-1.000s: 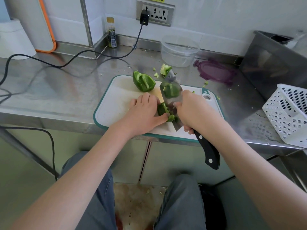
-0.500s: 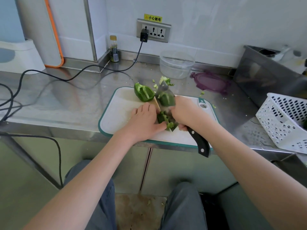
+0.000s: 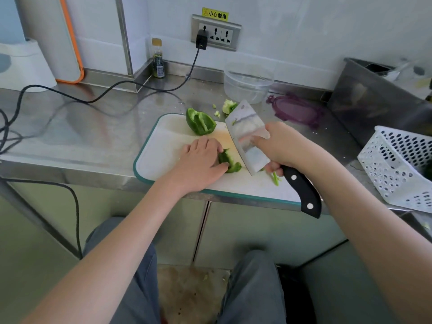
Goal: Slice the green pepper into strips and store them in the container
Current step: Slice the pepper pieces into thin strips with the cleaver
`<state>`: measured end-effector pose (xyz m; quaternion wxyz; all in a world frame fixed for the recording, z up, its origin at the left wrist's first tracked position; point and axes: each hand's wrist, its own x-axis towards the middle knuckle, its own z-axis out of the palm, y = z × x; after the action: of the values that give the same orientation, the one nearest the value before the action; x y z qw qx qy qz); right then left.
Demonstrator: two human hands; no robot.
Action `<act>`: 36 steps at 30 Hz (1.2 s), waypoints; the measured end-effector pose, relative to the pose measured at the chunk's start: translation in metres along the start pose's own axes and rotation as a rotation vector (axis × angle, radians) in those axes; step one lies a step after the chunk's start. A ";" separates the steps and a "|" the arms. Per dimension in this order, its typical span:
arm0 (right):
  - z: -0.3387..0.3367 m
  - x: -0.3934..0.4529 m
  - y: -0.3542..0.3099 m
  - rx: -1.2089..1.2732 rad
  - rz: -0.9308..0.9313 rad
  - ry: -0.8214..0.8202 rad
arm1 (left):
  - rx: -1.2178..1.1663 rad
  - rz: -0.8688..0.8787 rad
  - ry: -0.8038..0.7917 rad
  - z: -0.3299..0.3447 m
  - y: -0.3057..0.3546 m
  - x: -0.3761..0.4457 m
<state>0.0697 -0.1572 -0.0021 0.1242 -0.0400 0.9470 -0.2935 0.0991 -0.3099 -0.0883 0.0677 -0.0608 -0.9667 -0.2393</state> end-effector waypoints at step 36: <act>0.025 -0.009 -0.011 -0.161 0.047 -0.001 | 0.039 0.017 0.018 0.003 -0.002 0.002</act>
<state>0.0852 -0.1789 -0.0139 0.1279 -0.0277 0.9681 -0.2135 0.0965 -0.3100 -0.0912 0.0798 -0.0656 -0.9700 -0.2201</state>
